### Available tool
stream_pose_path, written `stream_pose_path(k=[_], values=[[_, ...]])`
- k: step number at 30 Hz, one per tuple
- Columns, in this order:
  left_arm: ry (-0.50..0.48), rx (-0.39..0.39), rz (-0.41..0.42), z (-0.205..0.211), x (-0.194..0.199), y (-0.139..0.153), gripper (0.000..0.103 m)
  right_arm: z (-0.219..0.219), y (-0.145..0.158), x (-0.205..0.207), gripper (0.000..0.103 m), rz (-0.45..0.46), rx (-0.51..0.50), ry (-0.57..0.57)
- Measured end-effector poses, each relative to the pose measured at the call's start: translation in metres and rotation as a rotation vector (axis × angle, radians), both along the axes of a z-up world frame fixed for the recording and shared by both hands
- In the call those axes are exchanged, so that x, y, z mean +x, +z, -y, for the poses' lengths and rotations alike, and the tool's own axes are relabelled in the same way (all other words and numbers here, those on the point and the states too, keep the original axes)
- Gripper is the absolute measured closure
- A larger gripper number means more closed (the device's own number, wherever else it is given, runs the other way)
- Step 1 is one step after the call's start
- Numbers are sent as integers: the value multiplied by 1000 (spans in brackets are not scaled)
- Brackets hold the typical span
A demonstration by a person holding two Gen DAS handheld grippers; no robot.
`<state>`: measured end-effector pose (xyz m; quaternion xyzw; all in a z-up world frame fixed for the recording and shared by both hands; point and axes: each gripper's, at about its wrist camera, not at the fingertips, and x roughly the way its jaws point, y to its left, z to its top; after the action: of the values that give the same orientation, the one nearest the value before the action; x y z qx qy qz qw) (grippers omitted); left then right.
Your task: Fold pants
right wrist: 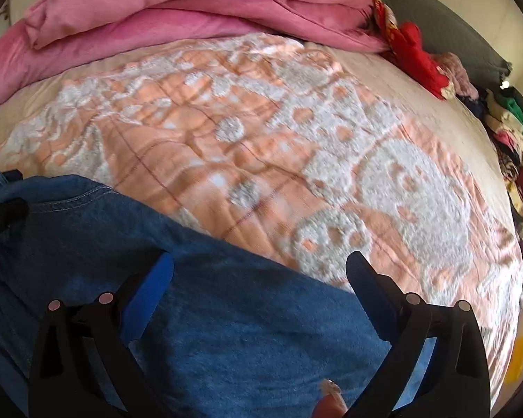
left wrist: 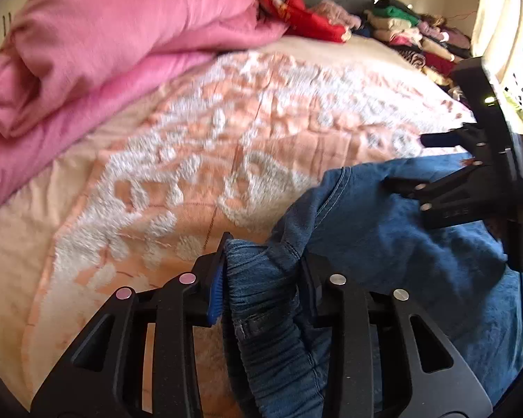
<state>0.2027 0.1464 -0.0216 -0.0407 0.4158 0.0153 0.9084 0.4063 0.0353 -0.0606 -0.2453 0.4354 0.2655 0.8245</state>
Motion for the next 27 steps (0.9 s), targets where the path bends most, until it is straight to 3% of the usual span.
stream_pose_path(k=[4,5,9,12,21,27], values=[[-22,-4,68,7,-16,18,79,-15,-1,-11,6,45,-50,113],[-27,-1,77,9,-18,21,79,-19,-2,-14,13,61,-71,138],[-39,20,93,16,-26,25,79,-26,-4,-24,70,-4,-27,221],[-33,36,104,15,-30,26,79,-22,3,-38,88,14,26,215],[-51,25,149,14,-61,36,78,35,58,-98,91,46,294,95],[-100,18,172,21,-90,47,76,70,80,-163,94,39,393,76]])
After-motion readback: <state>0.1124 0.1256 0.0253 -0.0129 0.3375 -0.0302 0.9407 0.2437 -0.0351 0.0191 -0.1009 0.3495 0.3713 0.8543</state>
